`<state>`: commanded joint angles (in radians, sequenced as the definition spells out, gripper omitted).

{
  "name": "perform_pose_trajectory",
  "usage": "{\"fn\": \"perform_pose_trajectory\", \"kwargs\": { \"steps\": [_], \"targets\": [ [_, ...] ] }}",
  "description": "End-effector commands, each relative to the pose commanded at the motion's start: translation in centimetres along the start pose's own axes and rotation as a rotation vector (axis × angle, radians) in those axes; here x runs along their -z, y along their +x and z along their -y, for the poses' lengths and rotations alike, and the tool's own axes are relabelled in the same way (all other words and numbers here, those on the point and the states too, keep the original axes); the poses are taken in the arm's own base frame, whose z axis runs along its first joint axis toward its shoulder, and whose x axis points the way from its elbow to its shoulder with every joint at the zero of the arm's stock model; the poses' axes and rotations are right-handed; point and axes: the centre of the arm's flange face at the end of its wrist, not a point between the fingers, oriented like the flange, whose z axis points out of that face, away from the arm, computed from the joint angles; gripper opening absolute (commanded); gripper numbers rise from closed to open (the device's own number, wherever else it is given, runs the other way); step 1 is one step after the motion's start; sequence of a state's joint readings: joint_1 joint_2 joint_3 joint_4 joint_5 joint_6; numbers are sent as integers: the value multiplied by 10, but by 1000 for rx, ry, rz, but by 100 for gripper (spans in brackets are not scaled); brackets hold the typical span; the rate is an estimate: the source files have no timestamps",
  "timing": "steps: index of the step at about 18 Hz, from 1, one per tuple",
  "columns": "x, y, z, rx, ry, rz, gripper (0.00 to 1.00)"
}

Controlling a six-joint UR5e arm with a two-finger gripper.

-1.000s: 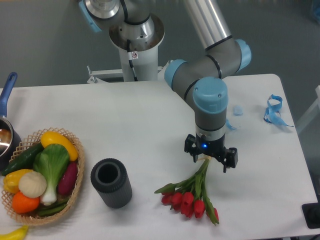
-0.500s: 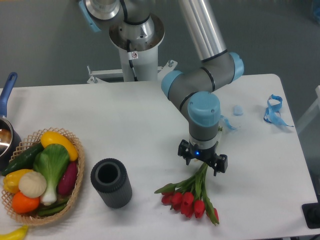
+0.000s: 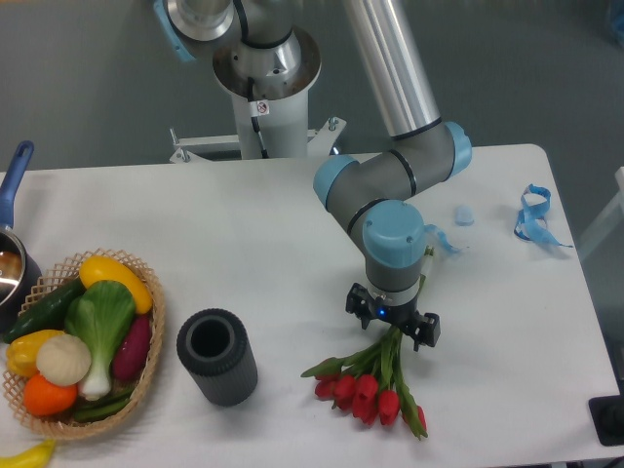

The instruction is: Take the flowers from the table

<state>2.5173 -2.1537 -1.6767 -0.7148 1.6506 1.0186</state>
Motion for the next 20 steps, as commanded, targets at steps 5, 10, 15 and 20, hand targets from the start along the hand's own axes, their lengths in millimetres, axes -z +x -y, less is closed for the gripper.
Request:
{"fn": "perform_pose_trajectory", "kwargs": {
  "steps": [5,10,15,20],
  "targets": [
    [4,-4,4,-14,7,10,46],
    [2,-3,5,-18,9,4,5],
    [11,-5,5,-6,15,14,3],
    [52,-11,1,4,45,62,4]
  ]
}}
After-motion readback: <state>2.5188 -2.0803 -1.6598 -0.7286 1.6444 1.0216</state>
